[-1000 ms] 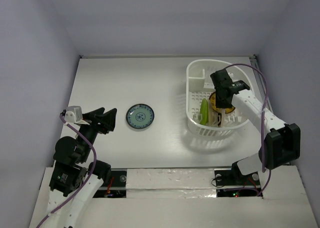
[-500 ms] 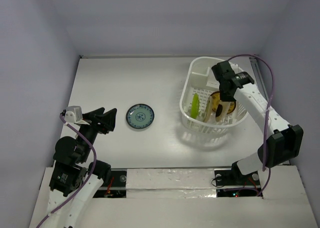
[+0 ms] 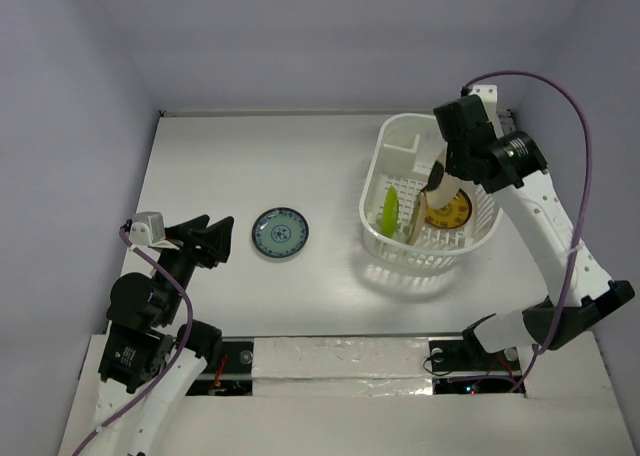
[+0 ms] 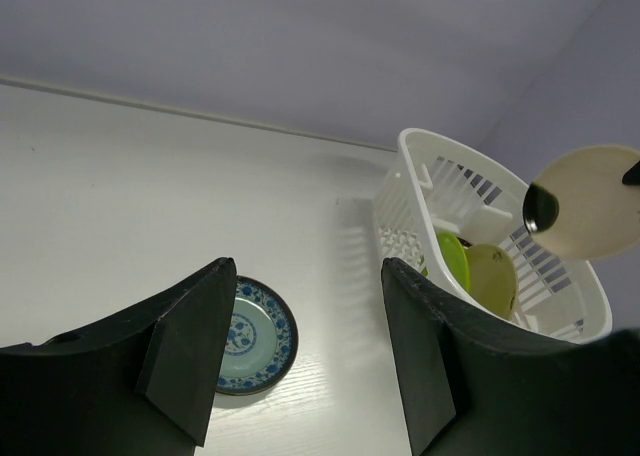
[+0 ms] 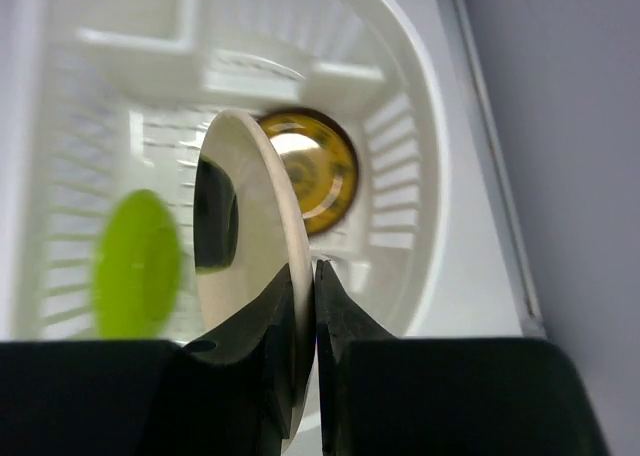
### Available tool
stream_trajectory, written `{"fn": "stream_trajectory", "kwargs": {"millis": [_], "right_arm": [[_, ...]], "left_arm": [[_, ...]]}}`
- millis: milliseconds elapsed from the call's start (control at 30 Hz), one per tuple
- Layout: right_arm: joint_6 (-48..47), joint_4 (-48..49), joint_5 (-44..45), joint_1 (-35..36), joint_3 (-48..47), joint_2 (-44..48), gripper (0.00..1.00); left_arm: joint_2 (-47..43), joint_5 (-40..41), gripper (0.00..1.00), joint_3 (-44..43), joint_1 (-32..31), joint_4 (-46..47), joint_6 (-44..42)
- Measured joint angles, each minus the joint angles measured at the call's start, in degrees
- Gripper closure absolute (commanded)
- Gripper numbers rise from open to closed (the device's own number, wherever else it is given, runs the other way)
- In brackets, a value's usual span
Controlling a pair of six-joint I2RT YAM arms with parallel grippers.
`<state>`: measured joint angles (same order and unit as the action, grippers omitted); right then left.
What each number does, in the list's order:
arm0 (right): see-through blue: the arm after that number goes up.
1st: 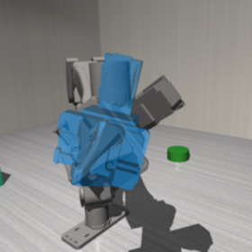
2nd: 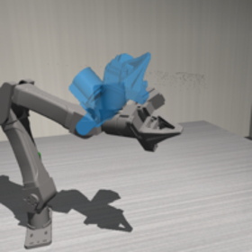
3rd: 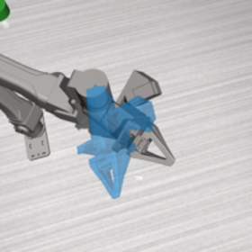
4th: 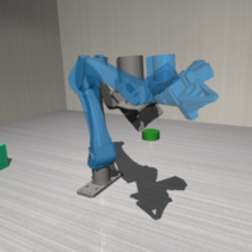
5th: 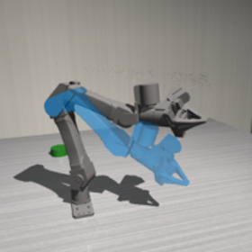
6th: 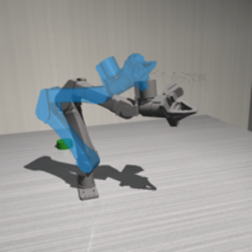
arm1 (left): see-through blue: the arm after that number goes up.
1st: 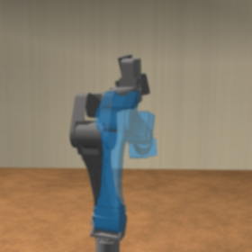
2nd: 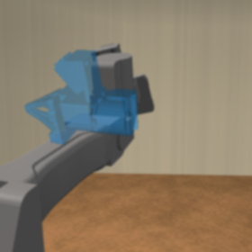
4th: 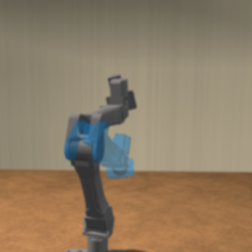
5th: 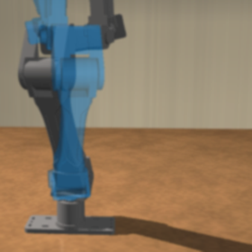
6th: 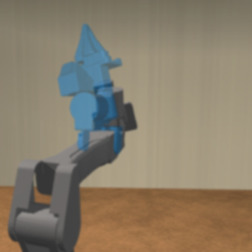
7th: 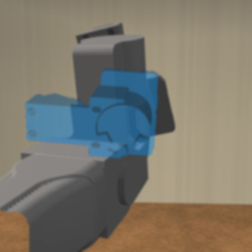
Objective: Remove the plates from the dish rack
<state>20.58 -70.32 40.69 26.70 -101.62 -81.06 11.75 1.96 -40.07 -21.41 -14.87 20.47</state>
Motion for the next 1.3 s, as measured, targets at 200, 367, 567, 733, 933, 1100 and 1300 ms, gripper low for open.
{"fn": "stream_trajectory", "kwargs": {"millis": [200, 367, 567, 733, 933, 1100, 1300], "right_arm": [[0.2, 7.0, -1.5, 12.4, -4.6, -0.8, 1.00], [0.2, 20.6, -8.4, 20.9, -4.6, -10.0, 1.00], [2.7, 34.0, -19.3, 25.0, -4.5, -24.8, 1.00], [6.6, 40.7, -25.4, 25.5, -3.9, -31.5, 1.00], [10.7, 47.0, -29.4, 25.6, 0.2, -34.6, 0.99], [13.8, 50.8, -30.6, 25.9, 8.0, -34.8, 0.93], [17.1, 53.8, -31.6, 25.9, 13.6, -34.8, 0.60]], "left_arm": [[0.0, 0.2, 0.49, 0.0, 0.0, 0.0, 0.1], [0.0, 1.4, 0.71, 0.0, 0.0, 0.0, 0.4], [0.0, 3.5, 0.82, 0.0, 0.0, -0.5, 1.0], [0.0, 4.6, 0.72, 0.0, 0.0, -0.9, 1.2], [0.0, 4.8, 0.65, 0.0, 0.0, -0.9, 1.3], [0.3, 4.8, 0.62, 0.0, 0.0, -0.9, 1.3], [0.7, 4.7, 0.61, 0.0, 0.0, -1.0, 1.3]]}}
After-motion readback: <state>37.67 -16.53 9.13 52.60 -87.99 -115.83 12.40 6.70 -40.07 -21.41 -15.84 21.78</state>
